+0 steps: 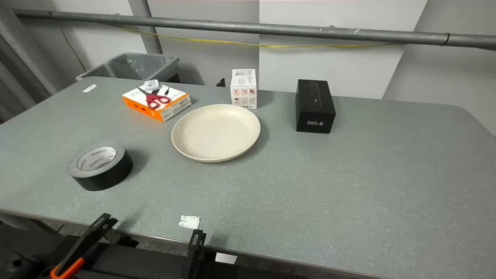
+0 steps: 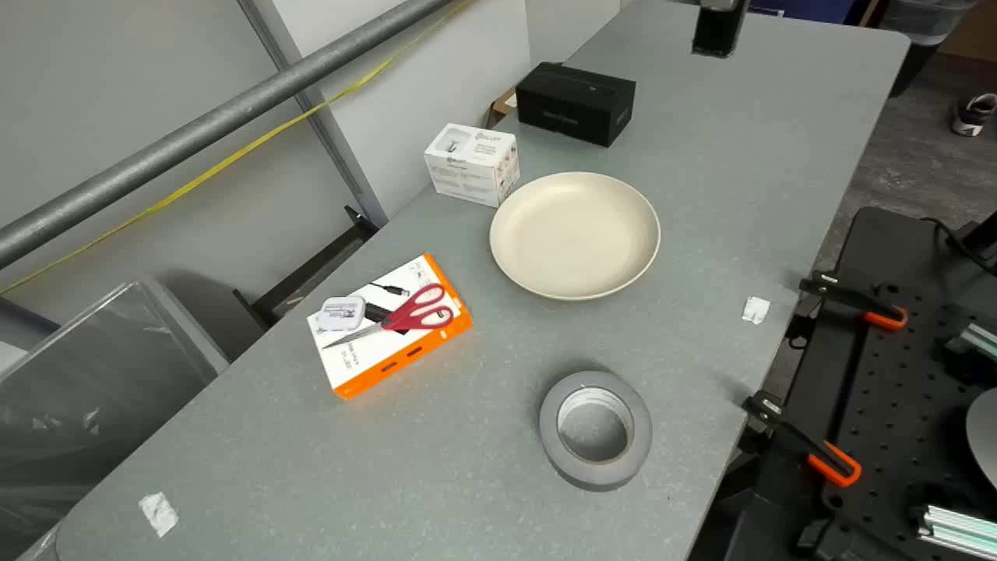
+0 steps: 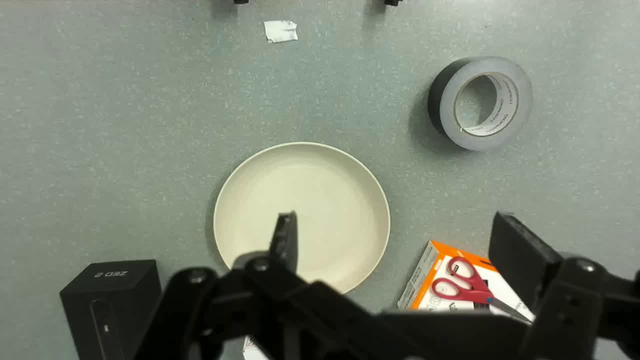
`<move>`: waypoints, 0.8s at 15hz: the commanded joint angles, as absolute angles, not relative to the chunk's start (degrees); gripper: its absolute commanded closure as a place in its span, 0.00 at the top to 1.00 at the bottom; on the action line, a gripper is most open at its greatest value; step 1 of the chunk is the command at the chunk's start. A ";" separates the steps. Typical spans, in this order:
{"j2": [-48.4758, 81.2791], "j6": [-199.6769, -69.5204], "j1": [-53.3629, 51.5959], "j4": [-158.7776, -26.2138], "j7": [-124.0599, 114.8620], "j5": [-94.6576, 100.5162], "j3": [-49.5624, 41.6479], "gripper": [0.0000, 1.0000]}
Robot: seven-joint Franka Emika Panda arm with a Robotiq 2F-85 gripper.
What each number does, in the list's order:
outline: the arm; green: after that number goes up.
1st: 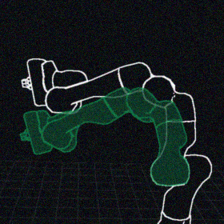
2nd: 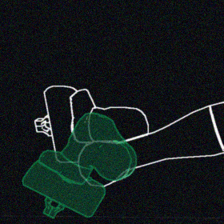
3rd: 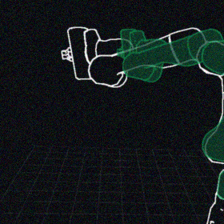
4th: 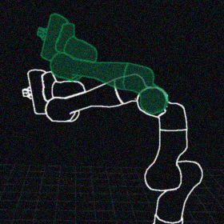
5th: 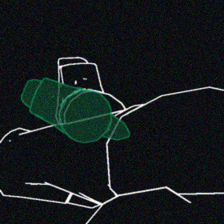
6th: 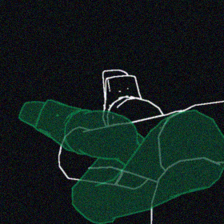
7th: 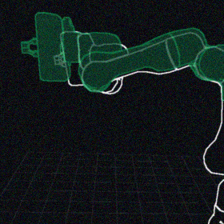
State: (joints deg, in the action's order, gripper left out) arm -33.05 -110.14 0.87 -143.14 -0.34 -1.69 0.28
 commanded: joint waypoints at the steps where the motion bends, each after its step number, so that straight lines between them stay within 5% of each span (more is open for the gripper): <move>1: -33.01 -110.01 0.66 -143.03 -0.43 -1.56 0.08 1.00; 12: -29.97 -111.72 -0.25 -142.57 -0.88 -2.51 0.86 1.00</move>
State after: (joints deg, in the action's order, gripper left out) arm -32.98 -110.18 0.87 -143.14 -0.39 -1.73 0.28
